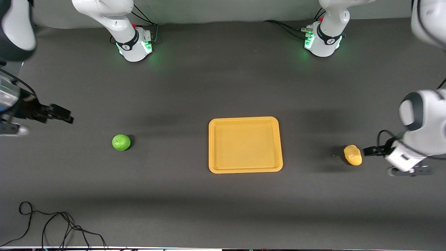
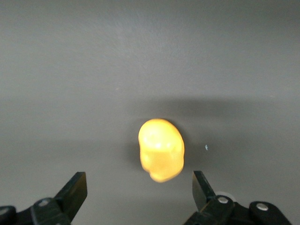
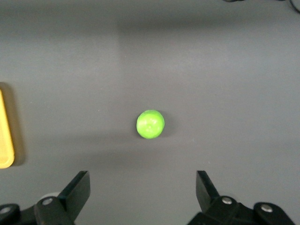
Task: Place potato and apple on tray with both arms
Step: 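Reach the right gripper to the green apple while the left gripper reaches the potato, then grasp the potato with the left gripper while the right gripper grasps the apple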
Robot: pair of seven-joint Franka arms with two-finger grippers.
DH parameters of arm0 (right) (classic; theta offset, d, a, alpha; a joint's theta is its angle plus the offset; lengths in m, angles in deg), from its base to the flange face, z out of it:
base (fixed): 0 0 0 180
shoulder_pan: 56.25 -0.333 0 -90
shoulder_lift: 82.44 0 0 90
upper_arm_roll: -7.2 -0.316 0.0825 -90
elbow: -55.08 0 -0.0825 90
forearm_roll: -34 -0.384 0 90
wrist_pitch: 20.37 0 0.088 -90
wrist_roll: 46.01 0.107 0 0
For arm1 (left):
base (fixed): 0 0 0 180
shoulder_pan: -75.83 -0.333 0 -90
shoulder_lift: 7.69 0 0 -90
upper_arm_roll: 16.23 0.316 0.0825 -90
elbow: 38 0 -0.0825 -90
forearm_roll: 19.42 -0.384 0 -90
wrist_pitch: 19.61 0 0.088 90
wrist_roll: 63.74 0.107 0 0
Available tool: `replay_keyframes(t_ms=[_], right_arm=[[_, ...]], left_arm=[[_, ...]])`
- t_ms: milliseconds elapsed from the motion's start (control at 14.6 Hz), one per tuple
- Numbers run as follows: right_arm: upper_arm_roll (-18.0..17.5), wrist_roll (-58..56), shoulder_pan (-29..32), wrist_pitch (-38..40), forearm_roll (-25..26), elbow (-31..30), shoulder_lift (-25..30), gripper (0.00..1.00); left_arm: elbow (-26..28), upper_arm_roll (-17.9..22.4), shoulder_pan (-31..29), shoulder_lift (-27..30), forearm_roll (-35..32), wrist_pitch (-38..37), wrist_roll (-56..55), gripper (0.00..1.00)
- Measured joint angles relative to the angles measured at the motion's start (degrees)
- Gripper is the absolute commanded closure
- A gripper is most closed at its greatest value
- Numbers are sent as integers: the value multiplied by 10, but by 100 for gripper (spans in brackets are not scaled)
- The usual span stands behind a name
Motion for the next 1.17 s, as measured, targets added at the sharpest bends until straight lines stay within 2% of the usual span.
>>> replay_keyframes(t_ms=[275,481,550,687,756,824,1031,1168], right_arm=[[0,-1,-10,-120,0,-98,-8,0],[0,-1,-13,-180,1,-155,-27,0],[0,-2,-13,-200,6,-171,-33,0],[0,-3,-13,-258,32,-212,-43,0],[0,-3,-13,-293,39,-236,-48,0],[0,-3,-12,-325,41,-258,-53,0],[0,-3,-12,-385,42,-287,-87,0],[1,-3,-12,-412,43,-288,-117,0]], left_arm=[[22,-2,2,-51,-2,77,-41,1],[44,-2,2,-64,-3,118,-48,6],[55,-2,1,-64,-3,133,-49,15],[76,-1,0,-64,-3,158,-51,53],[82,-1,0,-64,-3,163,-53,67],[83,-1,0,-64,-3,164,-54,76],[80,-4,4,-51,-4,150,-72,78],[56,-9,27,-29,-4,83,-97,78]])
